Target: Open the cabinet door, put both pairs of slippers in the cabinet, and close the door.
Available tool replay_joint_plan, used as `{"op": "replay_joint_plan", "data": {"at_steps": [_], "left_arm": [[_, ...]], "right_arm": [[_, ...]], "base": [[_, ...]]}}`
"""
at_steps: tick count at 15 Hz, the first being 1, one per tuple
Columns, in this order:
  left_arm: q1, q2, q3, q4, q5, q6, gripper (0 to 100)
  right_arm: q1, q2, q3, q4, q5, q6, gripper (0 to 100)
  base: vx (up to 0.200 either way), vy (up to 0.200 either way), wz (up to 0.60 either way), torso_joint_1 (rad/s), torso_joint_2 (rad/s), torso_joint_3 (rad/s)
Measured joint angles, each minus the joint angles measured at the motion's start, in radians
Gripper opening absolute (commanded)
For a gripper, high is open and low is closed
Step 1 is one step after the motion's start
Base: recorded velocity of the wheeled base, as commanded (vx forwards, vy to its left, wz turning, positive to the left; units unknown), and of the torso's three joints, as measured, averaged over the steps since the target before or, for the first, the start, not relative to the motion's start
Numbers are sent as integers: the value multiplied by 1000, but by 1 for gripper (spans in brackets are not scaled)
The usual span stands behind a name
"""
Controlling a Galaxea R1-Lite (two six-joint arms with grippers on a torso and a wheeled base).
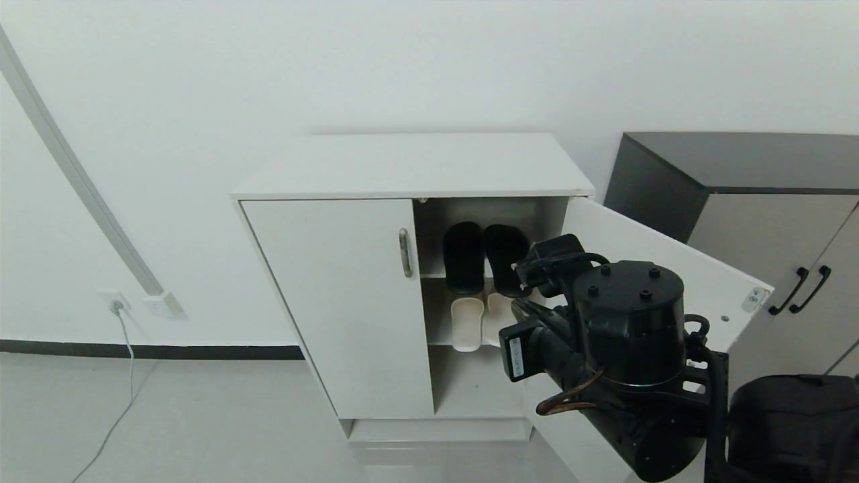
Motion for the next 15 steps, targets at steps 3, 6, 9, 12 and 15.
{"op": "replay_joint_plan", "data": {"at_steps": [3,6,9,12,15], "left_arm": [[0,0,0,0,1,0,0],[0,0,0,0,1,-1,0],[0,0,0,0,1,0,0],[0,0,0,0,1,-1,0],[0,0,0,-1,0,0,0]], "right_arm": [[-1,0,0,0,0,0,0],[-5,0,0,-1,0,0,0],[-5,0,0,-1,0,0,0],[-5,0,0,-2,0,0,0],[-5,0,0,-2,0,0,0]], "base": [[0,0,0,203,-513,-308],[0,0,0,220,-531,-312],[0,0,0,241,-562,-321],[0,0,0,264,-600,-334],[0,0,0,242,-540,-295]]}}
